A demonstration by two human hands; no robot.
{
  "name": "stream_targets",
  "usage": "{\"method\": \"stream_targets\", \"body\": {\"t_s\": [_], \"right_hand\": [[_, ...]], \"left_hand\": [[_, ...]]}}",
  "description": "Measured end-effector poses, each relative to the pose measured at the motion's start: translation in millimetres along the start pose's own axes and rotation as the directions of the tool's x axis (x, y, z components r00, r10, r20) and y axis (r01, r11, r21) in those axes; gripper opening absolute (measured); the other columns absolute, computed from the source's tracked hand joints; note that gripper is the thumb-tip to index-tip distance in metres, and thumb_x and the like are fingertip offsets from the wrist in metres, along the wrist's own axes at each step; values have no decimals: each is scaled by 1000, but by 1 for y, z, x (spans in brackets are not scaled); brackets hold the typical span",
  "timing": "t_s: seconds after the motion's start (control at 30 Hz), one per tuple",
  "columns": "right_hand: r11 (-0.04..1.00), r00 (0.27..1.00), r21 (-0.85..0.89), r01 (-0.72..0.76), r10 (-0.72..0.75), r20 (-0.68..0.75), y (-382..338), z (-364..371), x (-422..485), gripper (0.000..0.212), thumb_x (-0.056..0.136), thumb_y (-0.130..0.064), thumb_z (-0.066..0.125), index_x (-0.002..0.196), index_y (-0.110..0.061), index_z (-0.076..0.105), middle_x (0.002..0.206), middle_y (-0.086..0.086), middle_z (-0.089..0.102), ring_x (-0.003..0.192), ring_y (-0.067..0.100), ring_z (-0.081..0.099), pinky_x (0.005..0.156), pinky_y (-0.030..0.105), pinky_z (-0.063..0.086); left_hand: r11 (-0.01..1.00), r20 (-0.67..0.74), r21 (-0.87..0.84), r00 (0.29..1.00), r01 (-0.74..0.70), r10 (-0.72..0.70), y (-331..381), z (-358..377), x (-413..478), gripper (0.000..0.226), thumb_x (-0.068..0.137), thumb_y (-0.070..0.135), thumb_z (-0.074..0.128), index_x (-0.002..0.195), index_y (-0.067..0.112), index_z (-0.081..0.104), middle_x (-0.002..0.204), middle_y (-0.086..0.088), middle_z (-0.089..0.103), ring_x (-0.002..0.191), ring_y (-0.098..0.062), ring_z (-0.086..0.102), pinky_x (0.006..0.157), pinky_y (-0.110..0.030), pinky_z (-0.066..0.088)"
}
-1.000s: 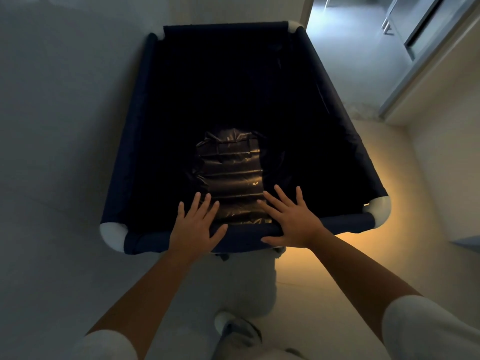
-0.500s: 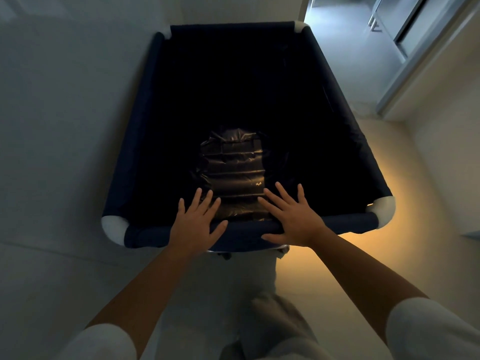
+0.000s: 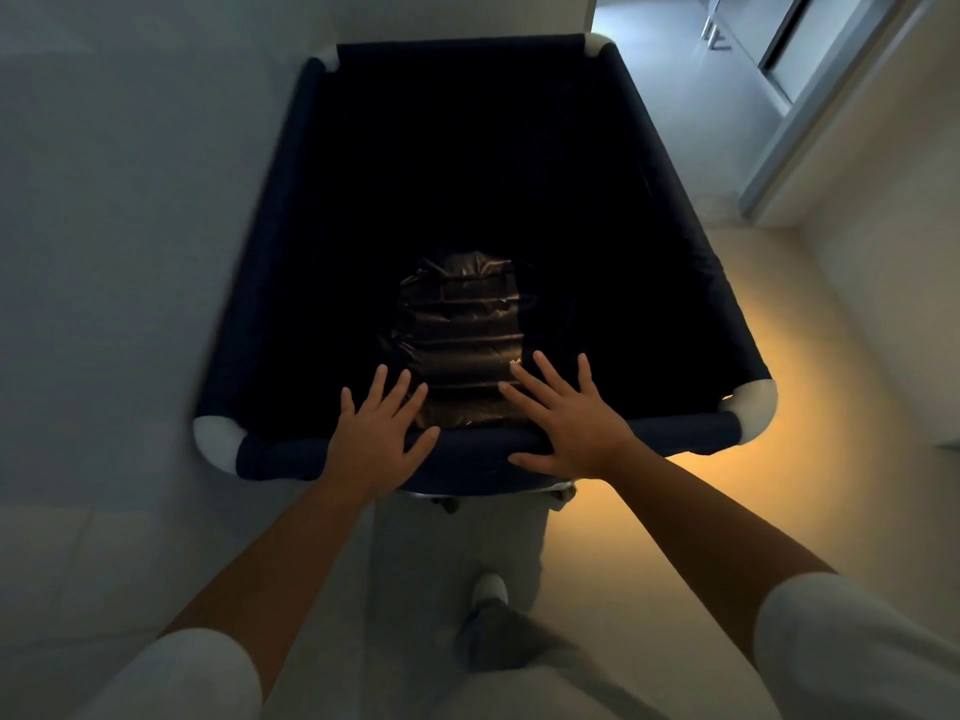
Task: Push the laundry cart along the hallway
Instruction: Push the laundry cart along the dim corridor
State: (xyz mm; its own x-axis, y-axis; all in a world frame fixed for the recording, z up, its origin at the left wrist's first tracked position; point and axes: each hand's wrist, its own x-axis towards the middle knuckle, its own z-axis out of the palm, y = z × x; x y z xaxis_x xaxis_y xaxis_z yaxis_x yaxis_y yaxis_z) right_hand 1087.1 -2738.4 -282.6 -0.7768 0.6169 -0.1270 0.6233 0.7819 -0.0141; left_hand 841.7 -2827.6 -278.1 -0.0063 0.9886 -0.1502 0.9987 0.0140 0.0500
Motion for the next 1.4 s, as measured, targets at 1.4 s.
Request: {"method": "stream_targets", "body": {"t_s": [1.4], "right_hand": [[989, 993, -103, -105, 109, 34, 130, -26, 210, 88, 76, -79, 12, 147, -29, 2, 157, 2, 6, 137, 25, -22, 103, 54, -28]], "left_hand": [[996, -87, 19, 992, -92, 93, -78, -43, 238, 79, 84, 60, 5, 144, 13, 23, 154, -9, 18, 142, -27, 7, 111, -52, 8]]}}
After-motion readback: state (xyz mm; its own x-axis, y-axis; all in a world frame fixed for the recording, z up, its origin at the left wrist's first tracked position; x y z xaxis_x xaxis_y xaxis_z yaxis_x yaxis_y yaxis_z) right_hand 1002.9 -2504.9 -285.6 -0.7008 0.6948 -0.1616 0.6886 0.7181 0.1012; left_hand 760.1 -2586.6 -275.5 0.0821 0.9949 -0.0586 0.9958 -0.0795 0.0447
